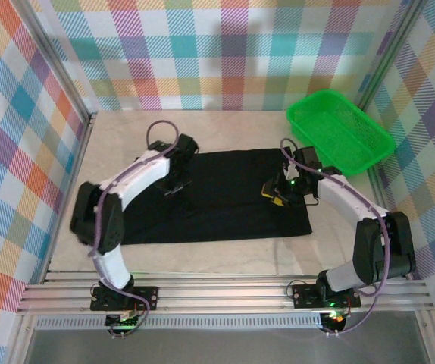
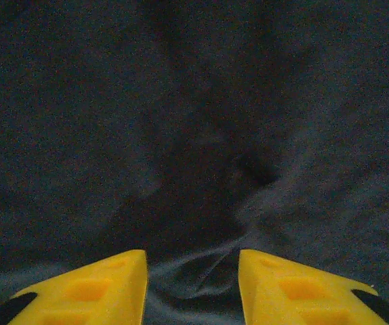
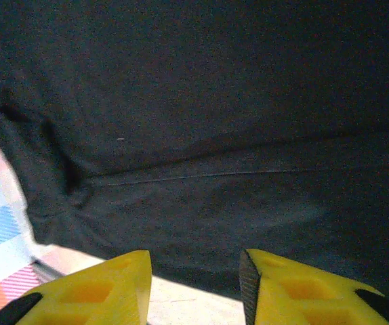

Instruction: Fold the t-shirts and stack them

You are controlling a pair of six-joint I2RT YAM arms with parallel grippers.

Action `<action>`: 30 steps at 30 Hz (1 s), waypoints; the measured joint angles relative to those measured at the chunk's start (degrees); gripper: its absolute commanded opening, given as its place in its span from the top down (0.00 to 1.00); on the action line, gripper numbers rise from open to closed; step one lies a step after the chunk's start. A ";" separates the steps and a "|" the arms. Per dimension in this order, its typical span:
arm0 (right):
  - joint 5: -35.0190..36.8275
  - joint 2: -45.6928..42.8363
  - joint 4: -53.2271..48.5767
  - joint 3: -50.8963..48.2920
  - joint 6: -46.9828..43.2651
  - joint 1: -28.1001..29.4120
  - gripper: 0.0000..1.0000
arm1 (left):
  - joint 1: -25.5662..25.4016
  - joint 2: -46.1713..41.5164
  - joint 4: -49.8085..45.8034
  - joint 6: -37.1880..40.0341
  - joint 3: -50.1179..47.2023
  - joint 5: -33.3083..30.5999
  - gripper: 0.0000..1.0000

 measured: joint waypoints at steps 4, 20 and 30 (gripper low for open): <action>3.19 6.21 -0.96 -0.04 -0.31 0.00 0.66 | 6.05 -3.45 2.86 -1.79 -11.30 3.54 0.81; 9.60 8.94 -8.22 -3.26 0.63 9.60 0.60 | 14.93 -10.62 7.06 -1.75 -29.03 5.03 0.69; 15.06 8.48 -10.40 12.57 -3.02 4.85 0.55 | 23.47 -5.49 3.56 6.23 2.10 3.98 0.50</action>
